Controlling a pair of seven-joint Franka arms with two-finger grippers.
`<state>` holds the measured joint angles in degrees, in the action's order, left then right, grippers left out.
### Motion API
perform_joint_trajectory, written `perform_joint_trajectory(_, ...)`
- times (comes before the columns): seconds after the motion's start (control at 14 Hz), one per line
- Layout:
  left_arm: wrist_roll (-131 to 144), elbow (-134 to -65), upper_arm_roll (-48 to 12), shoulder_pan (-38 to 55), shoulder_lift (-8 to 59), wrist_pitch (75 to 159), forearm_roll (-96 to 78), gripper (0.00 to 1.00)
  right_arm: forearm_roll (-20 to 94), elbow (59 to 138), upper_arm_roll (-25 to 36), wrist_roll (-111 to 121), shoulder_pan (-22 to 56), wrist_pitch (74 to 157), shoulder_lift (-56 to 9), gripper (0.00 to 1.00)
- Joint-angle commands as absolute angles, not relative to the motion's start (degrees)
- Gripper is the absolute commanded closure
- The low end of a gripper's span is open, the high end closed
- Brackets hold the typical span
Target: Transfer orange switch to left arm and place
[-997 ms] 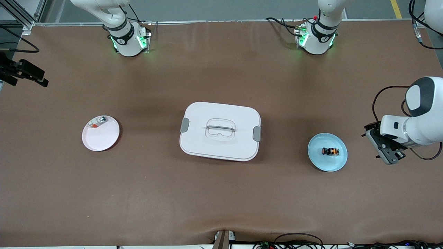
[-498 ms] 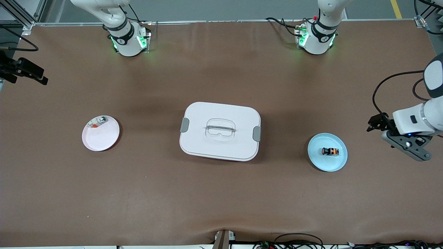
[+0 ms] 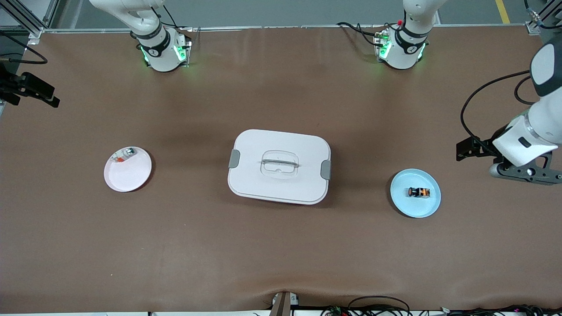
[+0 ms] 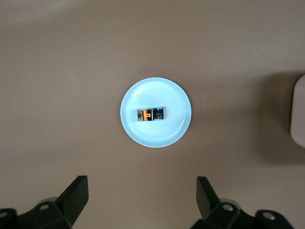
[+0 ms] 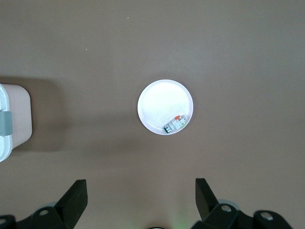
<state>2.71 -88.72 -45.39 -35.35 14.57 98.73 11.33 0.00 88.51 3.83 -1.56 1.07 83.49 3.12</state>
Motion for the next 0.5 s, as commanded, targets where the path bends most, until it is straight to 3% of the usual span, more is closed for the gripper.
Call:
perform_joint_trajectory(0.0, 4.7, -89.0, -45.8, -35.9, 11.3, 97.5, 11.2, 0.0, -0.2, 87.0, 3.1, -2.2, 0.4, 82.4, 2.5, 0.0)
perform_joint_trajectory(0.21, 4.0, -87.8, -43.3, -33.1, 10.2, 96.9, 11.1, 0.0, -0.2, 87.0, 3.1, -2.2, 0.4, 82.4, 2.5, 0.0)
perform_joint_trajectory(0.43, 3.4, -87.6, -24.7, -17.7, 6.7, 94.2, 10.2, 0.0, -0.2, 87.0, 3.1, -2.2, 0.4, 82.4, 2.5, 0.0)
